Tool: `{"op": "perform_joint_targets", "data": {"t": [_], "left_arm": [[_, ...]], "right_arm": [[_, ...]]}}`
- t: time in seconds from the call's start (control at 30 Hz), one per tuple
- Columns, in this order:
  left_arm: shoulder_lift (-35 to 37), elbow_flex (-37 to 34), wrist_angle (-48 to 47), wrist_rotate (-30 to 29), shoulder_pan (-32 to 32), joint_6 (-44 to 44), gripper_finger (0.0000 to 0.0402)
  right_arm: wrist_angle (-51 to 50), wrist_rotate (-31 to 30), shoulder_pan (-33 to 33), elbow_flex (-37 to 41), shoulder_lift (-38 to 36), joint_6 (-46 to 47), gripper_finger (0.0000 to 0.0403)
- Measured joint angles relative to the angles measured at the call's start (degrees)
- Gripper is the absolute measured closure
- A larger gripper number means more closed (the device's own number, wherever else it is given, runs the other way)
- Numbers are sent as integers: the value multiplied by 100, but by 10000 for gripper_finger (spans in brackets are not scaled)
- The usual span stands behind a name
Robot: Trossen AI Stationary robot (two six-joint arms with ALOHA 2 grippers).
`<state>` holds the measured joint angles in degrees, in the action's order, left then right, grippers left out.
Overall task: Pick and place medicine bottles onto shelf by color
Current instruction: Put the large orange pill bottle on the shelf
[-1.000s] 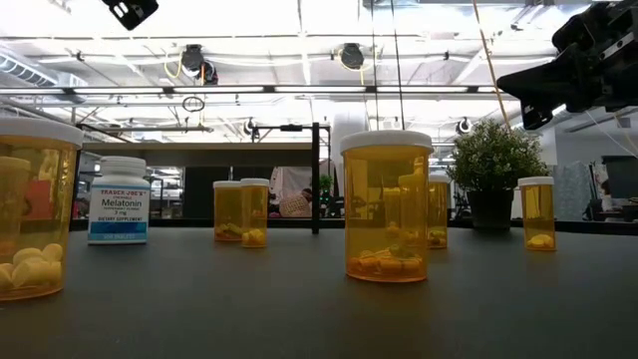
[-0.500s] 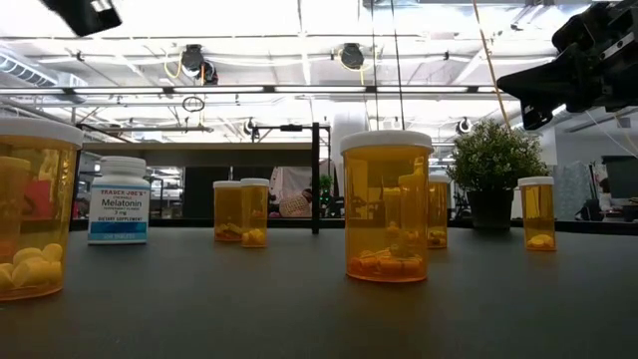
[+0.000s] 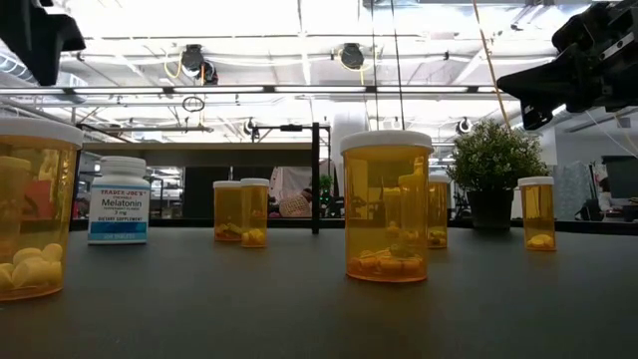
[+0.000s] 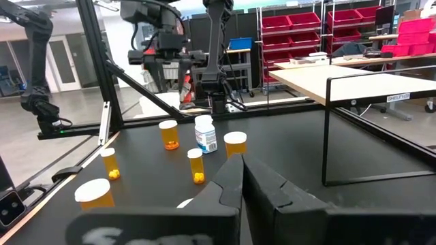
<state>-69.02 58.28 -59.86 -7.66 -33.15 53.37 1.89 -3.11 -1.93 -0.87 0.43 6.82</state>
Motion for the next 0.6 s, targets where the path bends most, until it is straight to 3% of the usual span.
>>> {"op": "perform_joint_targets", "data": {"t": [0.2,0.33,0.6], "left_arm": [[-572,-2,12,31,-123,-51,58],[-789,-2,12,46,-153,-36,15],[-828,-2,151,10,-142,292,9]], "right_arm": [[-2,-203,2,0,4,-4,403],[-4,-232,2,-135,42,-2,403],[-417,-330,2,-1305,1012,-152,403]]}}
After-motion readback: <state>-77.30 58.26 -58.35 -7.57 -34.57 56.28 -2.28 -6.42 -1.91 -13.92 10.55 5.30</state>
